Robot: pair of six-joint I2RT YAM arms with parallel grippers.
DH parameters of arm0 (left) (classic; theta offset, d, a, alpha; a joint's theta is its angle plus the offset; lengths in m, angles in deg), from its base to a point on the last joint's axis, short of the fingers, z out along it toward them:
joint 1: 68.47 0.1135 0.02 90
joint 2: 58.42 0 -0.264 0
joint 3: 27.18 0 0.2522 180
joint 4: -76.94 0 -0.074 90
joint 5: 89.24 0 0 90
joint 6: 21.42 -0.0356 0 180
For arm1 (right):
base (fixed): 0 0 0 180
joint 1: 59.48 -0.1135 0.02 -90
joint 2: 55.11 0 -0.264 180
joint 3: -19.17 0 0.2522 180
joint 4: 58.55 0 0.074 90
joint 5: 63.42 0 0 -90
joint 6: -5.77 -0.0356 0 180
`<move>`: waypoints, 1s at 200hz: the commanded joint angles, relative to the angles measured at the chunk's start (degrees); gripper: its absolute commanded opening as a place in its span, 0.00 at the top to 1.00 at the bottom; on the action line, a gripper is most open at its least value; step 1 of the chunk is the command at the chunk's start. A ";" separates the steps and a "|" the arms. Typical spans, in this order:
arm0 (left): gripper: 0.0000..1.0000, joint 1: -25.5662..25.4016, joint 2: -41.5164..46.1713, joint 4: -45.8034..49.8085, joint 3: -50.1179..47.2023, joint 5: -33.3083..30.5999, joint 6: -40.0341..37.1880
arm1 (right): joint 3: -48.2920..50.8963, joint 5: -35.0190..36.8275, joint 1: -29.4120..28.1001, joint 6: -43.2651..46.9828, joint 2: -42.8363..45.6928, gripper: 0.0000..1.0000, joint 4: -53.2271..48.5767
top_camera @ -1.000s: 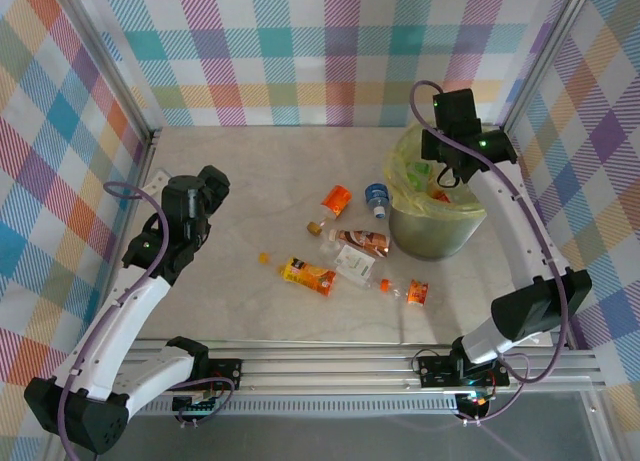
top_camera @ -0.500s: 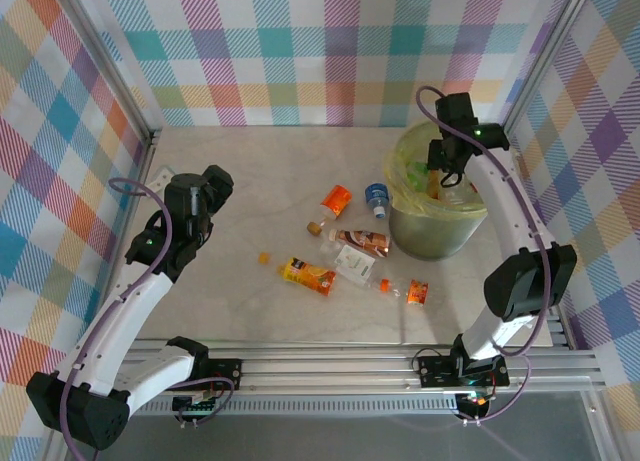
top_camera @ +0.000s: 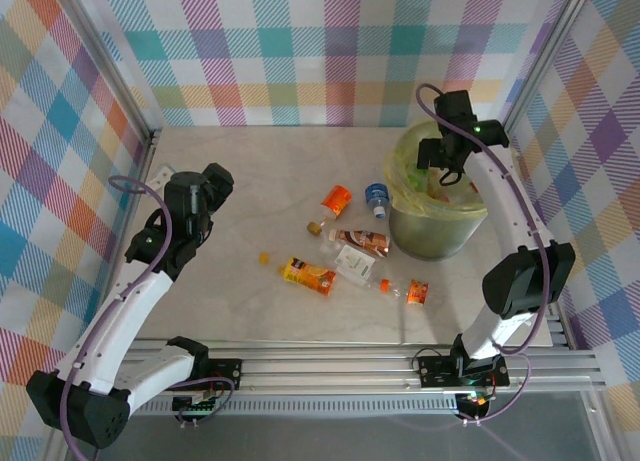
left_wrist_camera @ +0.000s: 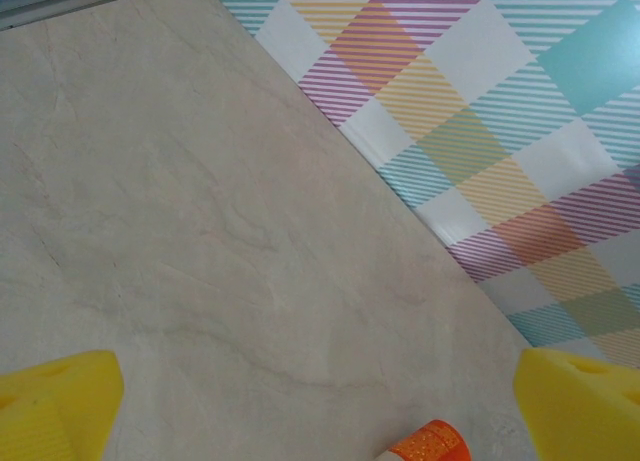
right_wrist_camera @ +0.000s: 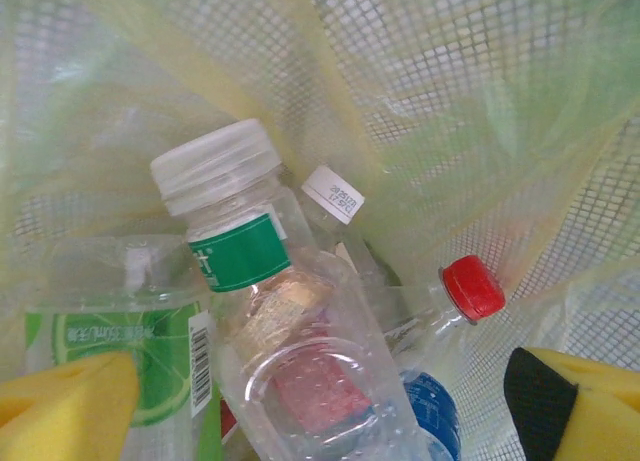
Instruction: Put the plastic bottles in the bin
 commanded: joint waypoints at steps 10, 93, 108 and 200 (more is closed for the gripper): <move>0.00 0.97 -0.72 0.00 2.19 0.43 -1.26 | -2.00 -5.94 0.12 -0.50 6.60 0.02 -1.59; 0.00 1.05 -0.64 4.60 1.88 -4.43 0.06 | 2.94 -15.30 -16.31 2.16 20.28 0.00 4.76; 0.00 1.34 -0.83 5.88 1.80 -5.70 -0.84 | 3.76 -13.47 -22.15 2.95 20.03 0.01 5.14; 0.00 15.77 -2.64 6.09 -3.18 6.09 -2.12 | 4.76 -16.80 -43.34 6.22 3.17 0.02 4.86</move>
